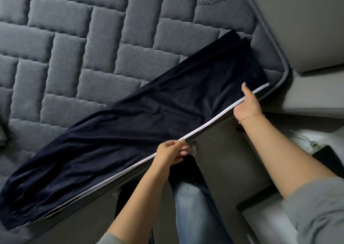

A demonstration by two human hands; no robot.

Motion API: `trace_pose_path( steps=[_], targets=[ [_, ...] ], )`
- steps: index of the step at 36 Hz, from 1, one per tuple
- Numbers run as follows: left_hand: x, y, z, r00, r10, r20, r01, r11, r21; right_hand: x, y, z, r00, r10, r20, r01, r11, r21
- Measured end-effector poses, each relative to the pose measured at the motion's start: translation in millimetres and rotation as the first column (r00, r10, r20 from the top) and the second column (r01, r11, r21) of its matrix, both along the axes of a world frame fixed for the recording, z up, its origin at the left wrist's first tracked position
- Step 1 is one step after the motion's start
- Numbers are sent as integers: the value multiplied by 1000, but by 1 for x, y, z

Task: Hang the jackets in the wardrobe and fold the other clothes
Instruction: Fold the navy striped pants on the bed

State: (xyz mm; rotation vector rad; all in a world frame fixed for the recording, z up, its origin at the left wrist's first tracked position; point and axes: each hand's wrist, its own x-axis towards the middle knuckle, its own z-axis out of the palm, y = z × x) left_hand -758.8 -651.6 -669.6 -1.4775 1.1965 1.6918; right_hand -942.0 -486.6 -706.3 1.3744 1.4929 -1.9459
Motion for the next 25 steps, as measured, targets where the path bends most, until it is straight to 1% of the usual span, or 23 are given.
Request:
trace_pose_path(
  steps=[1, 2, 3, 4, 5, 6, 7, 8, 9, 10, 11, 13, 14, 15, 16, 17, 19, 21, 23, 25],
  targets=[
    [-14, 1, 0, 992, -82, -93, 69, 988, -140, -6, 2, -2, 1000, -5, 5, 4, 999, 47],
    [-30, -2, 0, 970, -165, -176, 105, 945, -309, -9, 3, -1, 1000, -13, -2, 13, 997, 70],
    [-47, -8, 0, 934, -272, -233, 136, 870, -474, -12, 4, 3, 1000, 25, -4, -24, 990, 137],
    [-64, -15, 0, 882, -397, -254, 173, 773, -610, -16, 4, 7, 1000, 4, -17, -1, 985, 175],
    [-80, -22, -3, 817, -521, -246, 212, 668, -713, -20, 5, 9, 1000, -11, -23, 15, 978, 208],
    [-95, -30, -7, 748, -636, -191, 263, 548, -794, -25, 6, 9, 999, -10, -39, 18, 973, 232],
    [-109, -36, -13, 682, -724, -104, 315, 419, -851, -29, 8, 9, 998, -21, -52, 33, 968, 250],
    [-121, -42, -19, 627, -779, -8, 359, 299, -884, -34, 11, 7, 997, -33, -62, 48, 966, 253],
    [-132, -46, -25, 584, -808, 75, 394, 202, -897, -38, 15, 5, 996, -60, -61, 73, 969, 238],
    [-141, -50, -30, 549, -824, 137, 431, 139, -892, -42, 18, 4, 995, -72, -61, 84, 974, 212],
    [-149, -54, -34, 519, -837, 176, 463, 102, -880, -46, 21, 1, 995, -64, -79, 76, 984, 159],
    [-160, -61, -42, 465, -859, 215, 501, 55, -864, -53, 22, -4, 996, -39, -81, 39, 999, 5],
    [-165, -64, -44, 441, -869, 225, 506, 34, -862, -55, 22, -5, 997, 38, -64, -40, 999, -32],
    [-168, -67, -45, 422, -877, 228, 509, 21, -860, -58, 24, -6, 990, 129, -56, -131, 991, -33],
    [-171, -70, -45, 410, -886, 217, 511, 26, -859, -62, 26, -6, 981, 185, -65, -187, 982, -26],
    [-174, -74, -46, 409, -891, 195, 509, 46, -860, -66, 27, -7, 978, 197, -72, -201, 978, -57],
    [-178, -81, -44, 438, -888, 140, 489, 105, -866, -74, 30, -9, 985, 151, -89, -164, 974, -159],
    [-179, -88, -42, 498, -862, 91, 454, 171, -874, -77, 33, -12, 989, 115, -96, -134, 968, -211],
    [-177, -92, -40, 564, -823, 64, 418, 218, -882, -77, 36, -14, 990, 121, -75, -130, 982, -139],
    [-175, -93, -40, 592, -804, 54, 390, 228, -892, -76, 37, -16, 986, 156, -63, -158, 987, -32]
  ],
)
